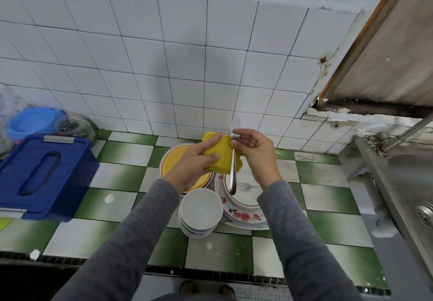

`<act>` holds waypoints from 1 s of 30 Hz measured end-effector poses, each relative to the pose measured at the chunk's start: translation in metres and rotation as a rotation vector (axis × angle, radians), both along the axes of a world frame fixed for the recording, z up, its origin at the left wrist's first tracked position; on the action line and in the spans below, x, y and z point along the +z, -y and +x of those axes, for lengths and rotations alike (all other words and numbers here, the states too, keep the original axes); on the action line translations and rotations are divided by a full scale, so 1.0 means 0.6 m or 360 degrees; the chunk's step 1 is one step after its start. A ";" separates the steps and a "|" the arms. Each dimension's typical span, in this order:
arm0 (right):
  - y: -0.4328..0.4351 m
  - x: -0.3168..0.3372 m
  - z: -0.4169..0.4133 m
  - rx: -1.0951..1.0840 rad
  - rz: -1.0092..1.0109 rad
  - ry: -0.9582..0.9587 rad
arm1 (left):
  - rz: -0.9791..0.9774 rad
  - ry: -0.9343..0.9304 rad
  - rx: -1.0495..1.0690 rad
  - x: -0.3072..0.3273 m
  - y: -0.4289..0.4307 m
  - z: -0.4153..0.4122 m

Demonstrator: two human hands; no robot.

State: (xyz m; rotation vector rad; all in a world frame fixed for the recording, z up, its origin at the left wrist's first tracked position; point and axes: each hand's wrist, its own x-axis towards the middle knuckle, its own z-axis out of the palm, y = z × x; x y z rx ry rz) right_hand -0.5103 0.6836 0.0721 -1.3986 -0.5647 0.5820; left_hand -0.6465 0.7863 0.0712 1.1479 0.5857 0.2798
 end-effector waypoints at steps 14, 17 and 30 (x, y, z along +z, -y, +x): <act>0.008 -0.017 -0.006 -0.0015 -0.0352 0.0793 | -0.0111 0.0126 0.0106 -0.009 0.016 0.004; 0.012 -0.018 -0.007 0.0095 -0.0439 0.0852 | -0.0119 0.0164 0.0151 -0.008 0.012 0.004; 0.029 -0.021 -0.007 0.0388 -0.0638 0.0669 | -0.0016 0.0196 0.0240 -0.005 -0.001 -0.002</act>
